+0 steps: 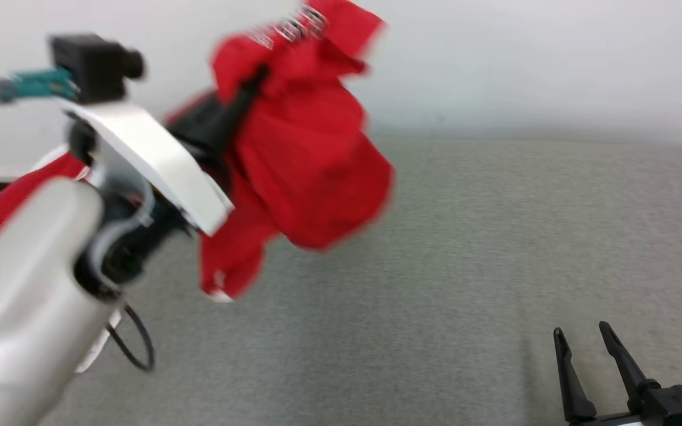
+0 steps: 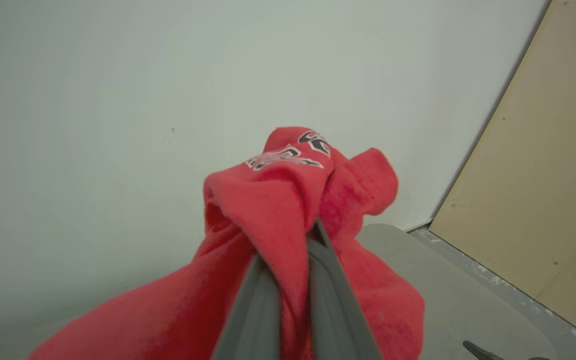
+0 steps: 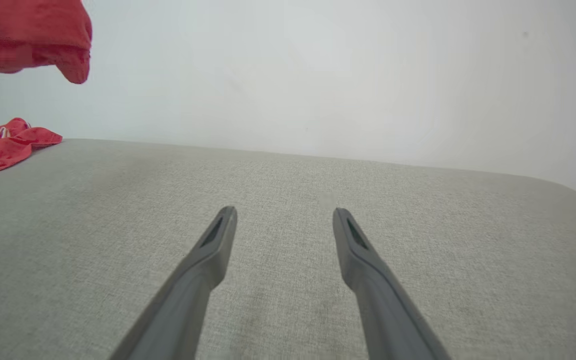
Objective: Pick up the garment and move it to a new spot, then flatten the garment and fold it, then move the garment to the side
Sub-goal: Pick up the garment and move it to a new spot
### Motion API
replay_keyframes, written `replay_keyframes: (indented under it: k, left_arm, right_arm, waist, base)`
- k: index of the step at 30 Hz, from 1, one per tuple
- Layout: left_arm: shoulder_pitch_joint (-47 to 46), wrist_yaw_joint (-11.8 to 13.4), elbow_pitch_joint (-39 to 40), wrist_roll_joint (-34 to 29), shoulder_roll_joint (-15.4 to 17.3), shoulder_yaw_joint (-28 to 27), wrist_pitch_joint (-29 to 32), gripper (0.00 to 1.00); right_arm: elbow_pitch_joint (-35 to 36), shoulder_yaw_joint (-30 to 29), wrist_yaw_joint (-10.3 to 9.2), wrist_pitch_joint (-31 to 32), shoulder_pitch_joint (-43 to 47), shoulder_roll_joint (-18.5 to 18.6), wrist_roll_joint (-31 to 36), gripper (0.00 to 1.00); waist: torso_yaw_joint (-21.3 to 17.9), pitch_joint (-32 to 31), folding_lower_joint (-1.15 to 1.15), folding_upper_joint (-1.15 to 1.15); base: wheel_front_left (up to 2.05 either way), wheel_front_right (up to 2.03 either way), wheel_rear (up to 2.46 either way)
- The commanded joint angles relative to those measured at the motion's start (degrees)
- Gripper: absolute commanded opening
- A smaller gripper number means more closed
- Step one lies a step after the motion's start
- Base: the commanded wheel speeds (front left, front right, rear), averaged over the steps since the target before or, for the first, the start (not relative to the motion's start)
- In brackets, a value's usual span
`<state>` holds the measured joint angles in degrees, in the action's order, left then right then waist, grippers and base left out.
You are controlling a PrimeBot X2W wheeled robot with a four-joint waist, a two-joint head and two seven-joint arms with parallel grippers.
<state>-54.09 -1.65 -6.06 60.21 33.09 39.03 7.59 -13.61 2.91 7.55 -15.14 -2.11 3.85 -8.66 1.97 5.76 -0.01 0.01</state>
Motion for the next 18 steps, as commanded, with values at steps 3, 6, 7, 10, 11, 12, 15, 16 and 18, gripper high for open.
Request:
replay_keyframes:
  k: [3,6,7,10,11,12,15,16,18]
  left_arm:
    - [5.10,2.20,7.63,2.96,-1.46,1.67,1.76,0.00]
    - [6.99,2.83,9.84,3.45,-2.64,3.07,2.19,0.00]
    - [7.94,3.04,10.57,3.75,-3.46,3.82,2.25,0.00]
    - [10.26,3.74,11.00,3.90,-5.78,6.11,2.15,0.00]
    - [11.15,3.78,10.56,4.31,-6.86,7.10,2.20,0.00]
    - [12.18,3.86,9.93,4.64,-7.81,7.92,2.34,0.00]
    - [13.78,3.88,7.41,5.05,-10.25,9.53,1.69,0.00]
    - [14.23,3.83,6.26,5.20,-11.02,9.92,1.44,0.00]
    - [14.50,3.98,3.36,5.18,-12.32,10.47,1.06,0.00]
  right_arm:
    - [0.08,0.70,-0.12,0.02,0.06,-0.13,-0.42,1.00]
    - [0.04,1.00,-0.12,0.02,-0.19,-0.22,-0.61,1.00]
    - [0.00,1.12,-0.12,0.02,-0.29,-0.28,-0.62,1.00]
    - [-0.03,1.49,-0.12,0.01,-0.74,-0.41,-0.70,1.00]
    - [0.05,1.44,-0.12,0.01,-0.85,-0.43,-0.72,1.00]
    - [0.08,1.64,-0.12,0.01,-0.92,-0.47,-0.77,1.00]
    - [0.31,1.62,-0.12,0.01,-1.07,-0.55,-0.91,1.00]
    - [0.36,1.72,-0.12,0.01,-1.10,-0.61,-0.90,1.00]
    - [0.37,1.81,-0.12,0.02,-1.06,-0.66,-0.80,1.00]
  waist:
    - [-4.43,-0.69,0.01,-0.01]
    - [-6.07,-0.59,0.01,-0.01]
    - [-6.89,-0.53,0.01,-0.01]
    - [-9.53,-0.21,0.01,-0.01]
    - [-10.34,-0.09,0.01,-0.01]
    - [-11.28,-0.01,0.01,-0.01]
    - [-13.70,0.68,0.01,-0.01]
    - [-14.45,0.95,0.01,-0.01]
    - [-15.81,1.48,0.01,-0.01]
  base:
    - [0.00,0.00,0.00]
    - [0.00,0.00,0.00]
    - [0.00,0.00,0.00]
    - [0.00,0.00,0.00]
    - [0.00,0.00,0.00]
    - [0.00,0.00,0.00]
    - [0.00,0.00,0.00]
    - [0.00,0.00,0.00]
    - [0.00,0.00,0.00]
